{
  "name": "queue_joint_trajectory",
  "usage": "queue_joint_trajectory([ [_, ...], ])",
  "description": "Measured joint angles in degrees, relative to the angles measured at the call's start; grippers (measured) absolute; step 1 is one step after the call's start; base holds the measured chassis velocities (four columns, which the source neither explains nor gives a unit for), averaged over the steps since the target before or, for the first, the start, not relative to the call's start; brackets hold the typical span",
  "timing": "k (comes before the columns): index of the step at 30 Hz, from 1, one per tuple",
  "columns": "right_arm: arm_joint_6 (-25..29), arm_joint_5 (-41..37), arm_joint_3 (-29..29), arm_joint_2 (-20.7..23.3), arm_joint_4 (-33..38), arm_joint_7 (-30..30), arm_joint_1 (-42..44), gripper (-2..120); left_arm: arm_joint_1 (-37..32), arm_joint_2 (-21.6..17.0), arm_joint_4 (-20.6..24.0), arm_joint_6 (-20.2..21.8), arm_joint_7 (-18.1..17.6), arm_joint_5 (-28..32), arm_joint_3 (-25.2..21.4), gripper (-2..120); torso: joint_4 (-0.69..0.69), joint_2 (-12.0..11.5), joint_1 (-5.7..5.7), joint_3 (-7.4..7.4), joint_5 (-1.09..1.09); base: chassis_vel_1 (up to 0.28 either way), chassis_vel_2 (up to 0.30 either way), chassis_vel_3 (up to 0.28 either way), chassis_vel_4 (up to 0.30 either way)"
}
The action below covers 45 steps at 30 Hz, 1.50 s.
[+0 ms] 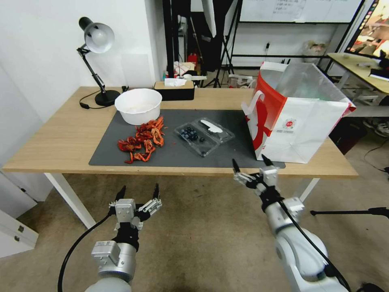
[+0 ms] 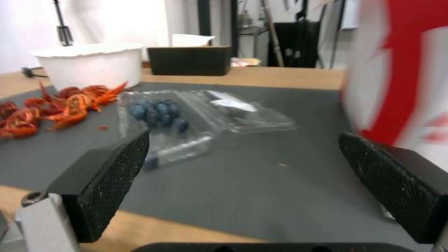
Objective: Close the takeout container lid, then place the container into the takeout bag.
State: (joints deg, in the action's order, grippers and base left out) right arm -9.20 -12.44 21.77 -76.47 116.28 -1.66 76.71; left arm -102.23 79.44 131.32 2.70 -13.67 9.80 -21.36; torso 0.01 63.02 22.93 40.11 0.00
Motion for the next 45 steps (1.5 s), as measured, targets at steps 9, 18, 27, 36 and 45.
queue_joint_trajectory([
  [9,-11.82,-5.53,-7.43,0.27,-3.91,4.25,-9.76,100,-0.07,1.05,-0.60,-0.08,-0.76,-0.44,-0.40,100,-0.01,0.00,0.00,0.00,-0.01,0.000,0.000,0.000,0.000],
  [18,-19.02,-7.98,-11.47,-0.25,-6.51,5.46,-15.43,100,-0.21,2.10,-1.10,-0.08,-1.10,-0.98,-0.57,100,-0.01,0.00,-0.01,0.00,0.00,0.000,0.000,0.000,0.000],
  [27,-22.21,-10.99,-13.41,-2.18,-9.55,7.62,-17.93,100,-0.50,2.57,-1.11,-0.22,-1.57,-1.32,-0.76,100,-0.01,0.00,-0.01,0.00,0.00,0.000,0.000,0.000,0.000],
  [36,-22.25,-11.01,-14.37,-3.13,-11.08,7.67,-18.89,100,-0.84,2.63,-0.85,-0.76,-1.86,-1.36,-0.80,100,-0.01,0.01,-0.01,-0.01,0.00,0.000,0.000,0.000,0.000],
  [45,-22.83,-11.29,-15.33,-4.34,-12.78,7.61,-20.34,100,-1.10,2.62,-0.86,-1.36,-2.02,-1.42,-0.93,100,-0.01,0.01,-0.01,-0.01,0.00,0.000,0.000,0.000,0.000],
])
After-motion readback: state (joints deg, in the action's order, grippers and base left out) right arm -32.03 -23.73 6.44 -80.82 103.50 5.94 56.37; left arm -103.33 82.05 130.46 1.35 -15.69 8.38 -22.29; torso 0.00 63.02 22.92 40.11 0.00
